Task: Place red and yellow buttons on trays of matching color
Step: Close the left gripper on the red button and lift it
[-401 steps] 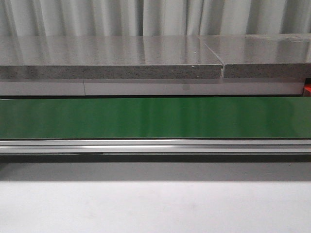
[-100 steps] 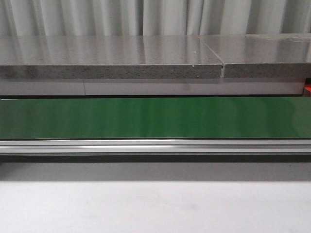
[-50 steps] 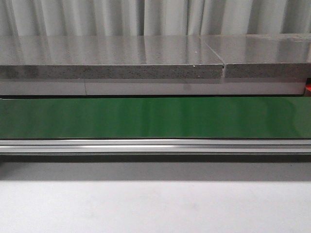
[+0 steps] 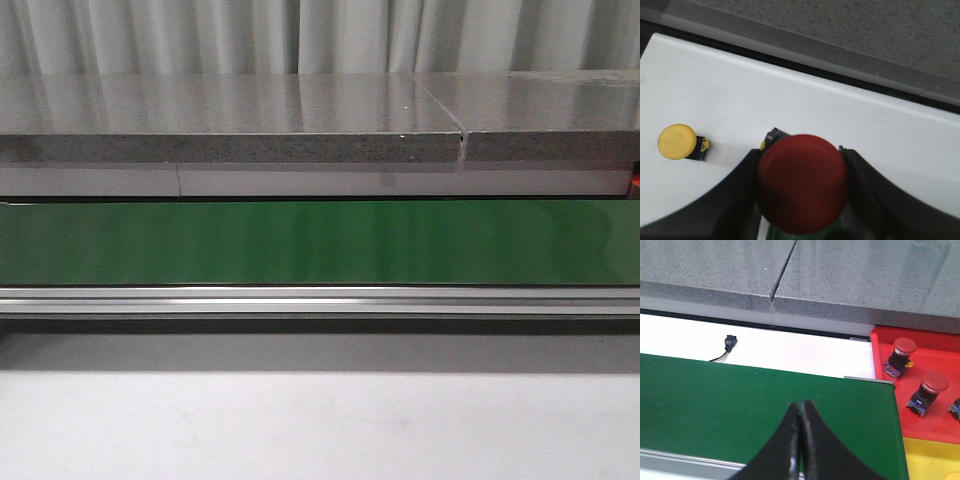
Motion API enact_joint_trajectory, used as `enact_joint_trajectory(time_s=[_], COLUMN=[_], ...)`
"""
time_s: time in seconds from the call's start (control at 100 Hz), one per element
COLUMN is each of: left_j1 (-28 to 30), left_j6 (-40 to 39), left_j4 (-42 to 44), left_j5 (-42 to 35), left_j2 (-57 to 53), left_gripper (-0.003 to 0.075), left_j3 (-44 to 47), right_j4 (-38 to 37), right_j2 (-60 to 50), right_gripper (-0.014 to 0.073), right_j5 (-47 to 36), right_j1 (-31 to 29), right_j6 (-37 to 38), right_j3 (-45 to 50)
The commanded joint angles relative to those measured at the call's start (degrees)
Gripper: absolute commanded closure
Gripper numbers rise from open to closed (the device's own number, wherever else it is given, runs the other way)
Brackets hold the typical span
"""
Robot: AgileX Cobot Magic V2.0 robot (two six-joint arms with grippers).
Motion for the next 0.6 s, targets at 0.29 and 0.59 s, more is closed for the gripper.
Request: enact_joint_trajectory(time_s=[0.29, 0.59], left_j1=[-3.05, -4.90], left_j6=[1.38, 1.38], left_j4=[-0.87, -1.25], left_j5=[-7.03, -13.65], left_j2=[-14.68, -20.72], left_gripper=[0.0739, 0.0739], left_j3=[17.32, 32.74], right_j4=[0.65, 0.65], right_j2=[-0.16, -0.16], right_gripper=[0.0660, 0.0660], right_j5=[-3.61, -3.61], right_j1=[0.25, 0.25], right_j6=[-0.48, -0.48], right_j3=[-2.08, -2.08])
